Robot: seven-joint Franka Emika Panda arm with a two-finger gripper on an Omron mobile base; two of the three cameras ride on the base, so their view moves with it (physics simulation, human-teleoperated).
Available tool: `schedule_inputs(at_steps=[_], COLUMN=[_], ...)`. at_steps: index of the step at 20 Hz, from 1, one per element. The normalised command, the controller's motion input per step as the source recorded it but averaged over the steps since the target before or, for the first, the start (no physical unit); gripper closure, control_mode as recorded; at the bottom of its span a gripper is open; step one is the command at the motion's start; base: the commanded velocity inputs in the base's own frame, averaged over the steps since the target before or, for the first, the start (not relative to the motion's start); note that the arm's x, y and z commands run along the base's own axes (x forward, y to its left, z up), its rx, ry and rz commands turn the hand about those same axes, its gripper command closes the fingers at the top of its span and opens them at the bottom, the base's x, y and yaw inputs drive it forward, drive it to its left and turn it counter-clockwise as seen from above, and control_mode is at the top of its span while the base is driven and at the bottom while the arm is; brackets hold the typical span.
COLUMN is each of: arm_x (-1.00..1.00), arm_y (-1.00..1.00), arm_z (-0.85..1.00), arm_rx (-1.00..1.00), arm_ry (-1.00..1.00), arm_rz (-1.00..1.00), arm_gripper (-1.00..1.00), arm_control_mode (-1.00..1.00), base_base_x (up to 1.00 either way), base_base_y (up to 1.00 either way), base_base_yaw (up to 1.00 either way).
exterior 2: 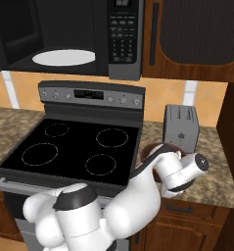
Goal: Open the microwave, place the bowl with waffle inside the microwave, then close the microwave door and turn it on.
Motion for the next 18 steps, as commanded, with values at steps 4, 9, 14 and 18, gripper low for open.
schedule_inputs(at_steps=[4, 9, 14, 18], arm_x=[-0.26, -0.79, -0.53, -0.31], arm_y=[0.01, 0.05, 0.38, 0.75], arm_z=[0.0, 0.52, 0.81, 0.66], arm_rx=[0.02, 0.06, 0.04, 0.0], arm_ry=[-0.03, -0.17, -0.17, -0.11], arm_rz=[0.0, 0.0, 0.01, 0.02], arm_gripper=[1.0, 1.0, 1.0, 1.0], arm_control_mode=[-1.0, -1.0, -1.0, -1.0], base_base_x=[0.0, 0.0, 0.0, 0.0], base_base_y=[0.0, 0.0, 0.0, 0.0], base_base_yaw=[0.0, 0.0, 0.0, 0.0])
